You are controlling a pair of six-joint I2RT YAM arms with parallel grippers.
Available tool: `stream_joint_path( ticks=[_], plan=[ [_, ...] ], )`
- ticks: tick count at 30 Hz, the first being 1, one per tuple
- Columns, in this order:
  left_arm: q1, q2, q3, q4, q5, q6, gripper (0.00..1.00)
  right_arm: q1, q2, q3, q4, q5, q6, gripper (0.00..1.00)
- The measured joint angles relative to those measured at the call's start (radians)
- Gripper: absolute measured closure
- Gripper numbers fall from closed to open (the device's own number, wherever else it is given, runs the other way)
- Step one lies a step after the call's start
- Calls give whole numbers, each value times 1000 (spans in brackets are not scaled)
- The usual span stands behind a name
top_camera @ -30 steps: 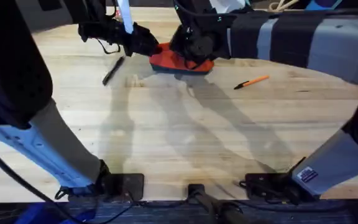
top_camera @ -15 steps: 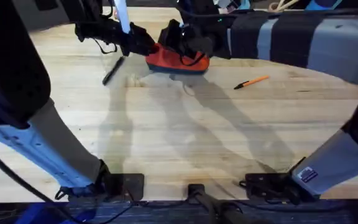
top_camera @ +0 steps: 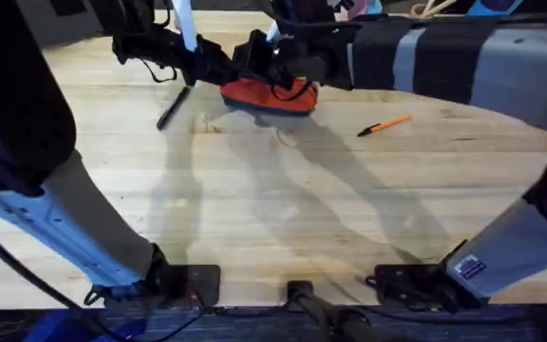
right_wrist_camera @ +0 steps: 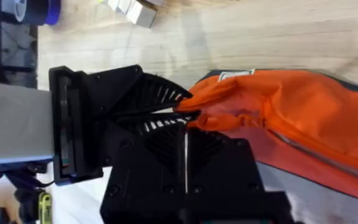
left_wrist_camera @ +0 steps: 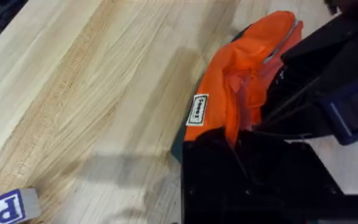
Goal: Unzip the bag, pick up the pens from the table one at a time and place them inside, then zip the bag closed.
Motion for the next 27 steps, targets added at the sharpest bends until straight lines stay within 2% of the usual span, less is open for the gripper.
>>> stream_joint_path(
  ticks=[14, 22, 27],
  plan=[
    [-11, 0, 0, 2, 8, 0, 959, 28, -28, 2, -76, 120, -86, 971],
    [-21, 0, 0, 4, 45, -1, 959, -28, -1, 2, -83, 133, -96, 971],
    [-28, 0, 0, 10, 44, 0, 959, -52, 29, 2, -57, 94, -97, 971]
  ],
)
